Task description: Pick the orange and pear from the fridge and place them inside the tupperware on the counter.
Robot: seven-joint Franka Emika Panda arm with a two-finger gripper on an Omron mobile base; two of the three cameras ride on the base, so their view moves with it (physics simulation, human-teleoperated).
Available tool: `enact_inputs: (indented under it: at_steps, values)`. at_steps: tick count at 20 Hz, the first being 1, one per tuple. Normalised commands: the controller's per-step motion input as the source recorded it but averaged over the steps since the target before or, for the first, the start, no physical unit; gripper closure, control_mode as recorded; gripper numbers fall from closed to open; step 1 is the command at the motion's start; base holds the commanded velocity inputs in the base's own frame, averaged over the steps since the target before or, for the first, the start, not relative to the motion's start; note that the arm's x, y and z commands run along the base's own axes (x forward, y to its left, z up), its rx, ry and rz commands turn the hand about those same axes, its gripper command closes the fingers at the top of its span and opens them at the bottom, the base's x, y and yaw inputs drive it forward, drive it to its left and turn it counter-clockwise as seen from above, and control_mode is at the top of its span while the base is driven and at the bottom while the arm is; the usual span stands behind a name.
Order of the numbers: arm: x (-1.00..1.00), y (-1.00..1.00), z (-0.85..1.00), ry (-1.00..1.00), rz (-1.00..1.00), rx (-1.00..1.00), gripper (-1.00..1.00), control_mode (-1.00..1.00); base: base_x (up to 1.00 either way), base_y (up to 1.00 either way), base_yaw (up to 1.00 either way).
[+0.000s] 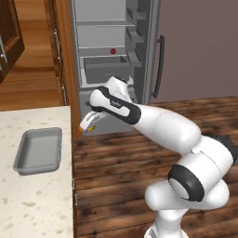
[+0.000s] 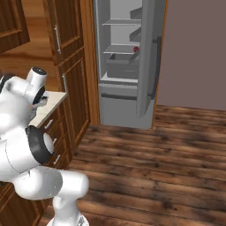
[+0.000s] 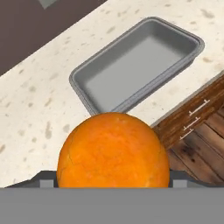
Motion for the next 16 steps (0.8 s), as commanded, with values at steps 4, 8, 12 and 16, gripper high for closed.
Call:
enact_inputs:
  at_steps: [4,8,12,16]
  values:
    - [0.61,0.73,-0.2,0.02,0.2,-0.12,1.0,-1.0,0.0,0.0,0.0]
    - [0.44,0.71,-0.22,0.0,0.09,-0.15,1.0,-1.0,0.0,0.0,0.0]
    - [0.08,0.39,-0.19,-0.02,0.03,-0.14,1.0,-1.0,0.0,0.0,0.0]
    - [0.0,0.11,-0.22,-0.09,0.02,-0.08,1.0,-1.0,0.0,0.0,0.0]
